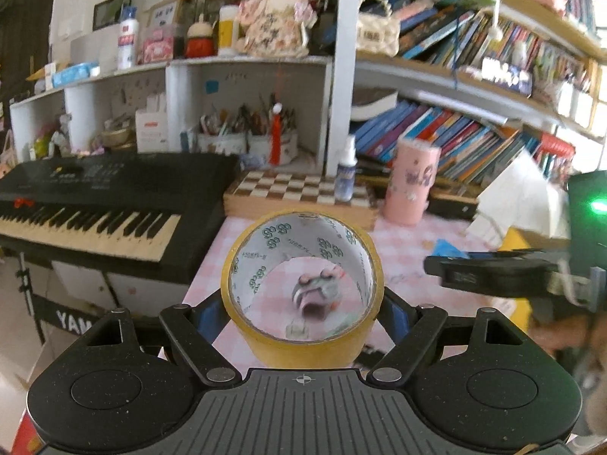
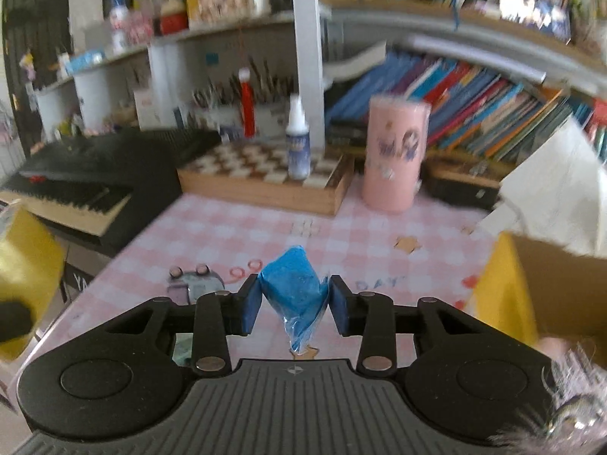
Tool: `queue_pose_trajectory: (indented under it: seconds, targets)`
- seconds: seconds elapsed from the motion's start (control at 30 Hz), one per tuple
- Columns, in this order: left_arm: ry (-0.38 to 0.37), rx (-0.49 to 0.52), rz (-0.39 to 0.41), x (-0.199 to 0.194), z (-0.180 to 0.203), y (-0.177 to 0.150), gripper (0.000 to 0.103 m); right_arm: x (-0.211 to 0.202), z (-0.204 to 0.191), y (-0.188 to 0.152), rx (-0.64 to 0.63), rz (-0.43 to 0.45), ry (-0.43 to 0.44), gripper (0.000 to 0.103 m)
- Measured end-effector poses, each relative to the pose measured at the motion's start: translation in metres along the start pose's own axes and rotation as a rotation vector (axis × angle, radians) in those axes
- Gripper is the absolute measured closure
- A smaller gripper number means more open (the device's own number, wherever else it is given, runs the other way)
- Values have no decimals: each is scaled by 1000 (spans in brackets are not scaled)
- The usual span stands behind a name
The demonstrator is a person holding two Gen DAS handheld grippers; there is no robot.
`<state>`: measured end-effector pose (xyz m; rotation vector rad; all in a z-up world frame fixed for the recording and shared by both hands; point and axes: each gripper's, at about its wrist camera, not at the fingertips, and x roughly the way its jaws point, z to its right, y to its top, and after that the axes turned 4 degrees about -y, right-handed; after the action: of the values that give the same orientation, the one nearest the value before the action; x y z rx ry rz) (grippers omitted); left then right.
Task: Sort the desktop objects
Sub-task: 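Grasp the blue block with the right tool while the left tool lifts the tape roll, then carry the tape roll in the left tool and blue block in the right tool over the yellow box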
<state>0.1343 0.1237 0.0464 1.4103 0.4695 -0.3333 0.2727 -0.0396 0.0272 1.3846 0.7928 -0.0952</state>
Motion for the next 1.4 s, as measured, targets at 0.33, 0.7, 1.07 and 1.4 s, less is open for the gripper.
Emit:
queue_pose_trajectory:
  seconds: [0.33,0.7,1.07,1.4]
  targets:
    - [-116,33,-13,-21,11,-12,20,-60,-12,-26,18,-48,19,67]
    - [-146,124,28,-64,4,-26,20,-102,-36,-46,-14,-47,2,67]
    - [-210,99,-57,-102,2,-69,20,-150,-71,-98,27,-109,-25,67]
    - [-342,170,-124,-121,18,-99,20,-193,-67,-149,127,-171,-119,67]
